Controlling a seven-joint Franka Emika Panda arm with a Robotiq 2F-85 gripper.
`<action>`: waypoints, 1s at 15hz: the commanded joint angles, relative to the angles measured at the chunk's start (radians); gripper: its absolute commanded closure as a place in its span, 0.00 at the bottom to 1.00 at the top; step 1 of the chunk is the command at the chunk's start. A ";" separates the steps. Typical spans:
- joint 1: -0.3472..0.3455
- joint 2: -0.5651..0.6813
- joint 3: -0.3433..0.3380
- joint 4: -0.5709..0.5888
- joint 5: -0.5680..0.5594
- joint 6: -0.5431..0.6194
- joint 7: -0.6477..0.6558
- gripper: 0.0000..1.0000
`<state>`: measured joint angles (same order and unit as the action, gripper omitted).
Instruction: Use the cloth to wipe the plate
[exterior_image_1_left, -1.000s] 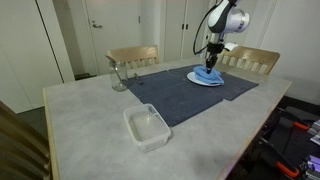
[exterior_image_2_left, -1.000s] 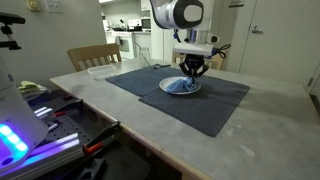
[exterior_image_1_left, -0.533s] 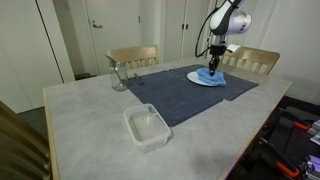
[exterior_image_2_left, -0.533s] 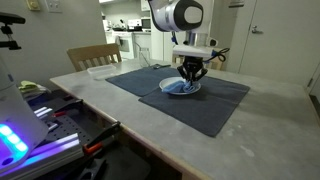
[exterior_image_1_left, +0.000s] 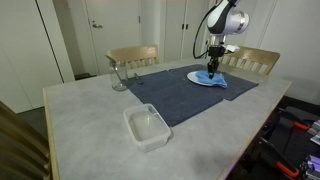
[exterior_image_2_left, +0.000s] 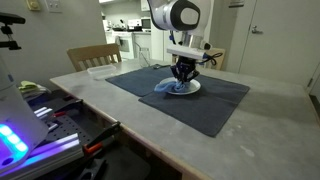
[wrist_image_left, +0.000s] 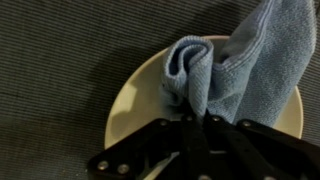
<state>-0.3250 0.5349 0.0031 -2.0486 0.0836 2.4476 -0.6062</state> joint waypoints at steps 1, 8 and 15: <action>-0.015 -0.009 0.045 -0.002 0.076 -0.078 -0.012 0.98; 0.004 -0.001 0.099 0.004 0.178 -0.067 -0.024 0.98; -0.016 0.030 0.062 0.046 0.164 0.065 -0.015 0.98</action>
<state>-0.3227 0.5355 0.0857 -2.0375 0.2464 2.4746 -0.6087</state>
